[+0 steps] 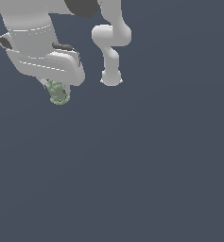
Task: Pick up the object and move it to a goal position.
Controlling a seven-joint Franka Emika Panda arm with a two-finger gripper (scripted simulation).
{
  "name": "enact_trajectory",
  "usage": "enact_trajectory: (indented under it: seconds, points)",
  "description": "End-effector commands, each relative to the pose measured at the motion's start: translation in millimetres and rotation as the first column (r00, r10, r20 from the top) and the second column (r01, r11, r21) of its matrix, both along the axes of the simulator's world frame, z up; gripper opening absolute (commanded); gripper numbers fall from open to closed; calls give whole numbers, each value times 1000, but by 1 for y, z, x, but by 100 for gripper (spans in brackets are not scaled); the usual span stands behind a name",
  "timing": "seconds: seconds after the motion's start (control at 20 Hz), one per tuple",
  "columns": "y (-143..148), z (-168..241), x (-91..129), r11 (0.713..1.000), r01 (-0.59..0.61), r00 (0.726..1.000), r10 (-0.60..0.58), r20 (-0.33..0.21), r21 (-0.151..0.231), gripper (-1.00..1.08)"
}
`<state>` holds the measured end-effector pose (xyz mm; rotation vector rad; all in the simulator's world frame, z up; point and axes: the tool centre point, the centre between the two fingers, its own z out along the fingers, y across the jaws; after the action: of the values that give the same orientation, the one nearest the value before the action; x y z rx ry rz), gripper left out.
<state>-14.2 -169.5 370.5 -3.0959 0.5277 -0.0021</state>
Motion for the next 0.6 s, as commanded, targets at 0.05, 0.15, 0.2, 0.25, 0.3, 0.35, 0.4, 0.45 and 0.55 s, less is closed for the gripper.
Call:
enact_trajectory:
  seconds: [0.05,0.15,0.2,0.25,0.3,0.35,0.4,0.45,0.55]
  points:
    - [-16,31,0,1000,-1,1000,1,-1,0,-100]
    - [-24,46,0,1000,-1,1000,1,-1,0,-100]
    - [-27,53,1,1000,-1,1000,1,-1,0,-100]
    - [-31,60,1,1000,-1,1000,1,-1,0,-100]
    - [-35,66,1,1000,-1,1000,1,-1,0,-100]
    - [-38,73,1,1000,-1,1000,1,-1,0,-100]
    - [-41,79,2,1000,-1,1000,1,-1,0,-100]
    - [-44,85,2,1000,-1,1000,1,-1,0,-100]
    - [-50,96,3,1000,-2,1000,2,-2,-1,-100]
